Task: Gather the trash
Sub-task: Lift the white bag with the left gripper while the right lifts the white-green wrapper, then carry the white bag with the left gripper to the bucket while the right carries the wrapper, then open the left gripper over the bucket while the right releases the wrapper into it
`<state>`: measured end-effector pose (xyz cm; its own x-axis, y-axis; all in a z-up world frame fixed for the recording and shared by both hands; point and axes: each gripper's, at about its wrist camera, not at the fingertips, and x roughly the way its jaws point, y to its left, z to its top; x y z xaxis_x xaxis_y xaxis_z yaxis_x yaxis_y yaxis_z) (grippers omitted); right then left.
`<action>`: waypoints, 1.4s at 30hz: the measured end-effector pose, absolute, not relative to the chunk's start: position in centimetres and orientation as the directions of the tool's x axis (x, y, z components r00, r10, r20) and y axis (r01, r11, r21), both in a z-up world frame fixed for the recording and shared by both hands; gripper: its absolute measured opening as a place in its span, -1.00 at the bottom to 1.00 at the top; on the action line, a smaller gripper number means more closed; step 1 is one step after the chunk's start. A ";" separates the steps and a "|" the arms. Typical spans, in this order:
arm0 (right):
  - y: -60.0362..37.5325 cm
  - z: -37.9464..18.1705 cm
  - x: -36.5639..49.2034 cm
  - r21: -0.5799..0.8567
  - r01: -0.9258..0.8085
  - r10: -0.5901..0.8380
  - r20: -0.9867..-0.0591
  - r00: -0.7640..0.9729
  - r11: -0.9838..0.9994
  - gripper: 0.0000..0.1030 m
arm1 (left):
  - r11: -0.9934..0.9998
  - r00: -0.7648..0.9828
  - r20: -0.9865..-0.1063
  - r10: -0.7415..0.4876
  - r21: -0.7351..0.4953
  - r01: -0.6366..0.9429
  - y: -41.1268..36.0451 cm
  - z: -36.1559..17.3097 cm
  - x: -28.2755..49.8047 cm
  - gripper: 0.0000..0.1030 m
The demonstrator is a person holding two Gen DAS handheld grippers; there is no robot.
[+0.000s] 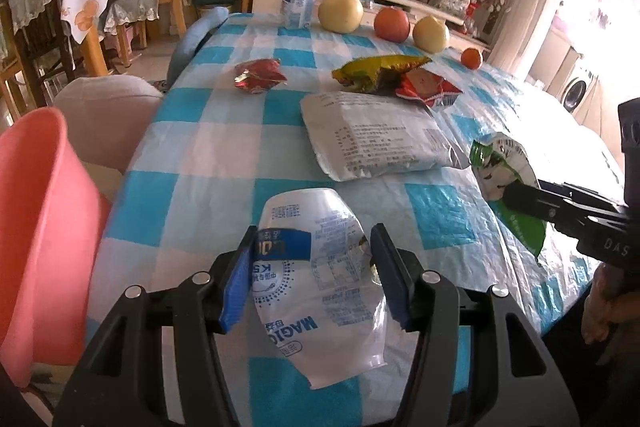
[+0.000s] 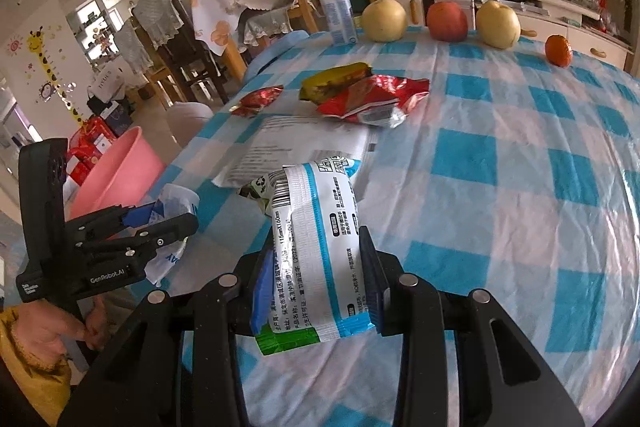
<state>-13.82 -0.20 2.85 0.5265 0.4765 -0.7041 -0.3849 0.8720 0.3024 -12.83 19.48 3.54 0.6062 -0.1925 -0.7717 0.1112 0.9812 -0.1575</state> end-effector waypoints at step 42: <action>28.6 9.8 -12.0 0.470 -0.642 0.761 -0.576 0.297 0.606 0.35 | 0.931 0.719 -0.685 0.118 -0.175 -0.320 42.6 8.0 -18.3 0.48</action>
<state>-11.96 28.59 9.76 0.2974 0.7615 -0.5759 -0.6422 0.6059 0.4695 -18.26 42.64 7.99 0.7191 0.1182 -0.6848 -0.3201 0.9310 -0.1754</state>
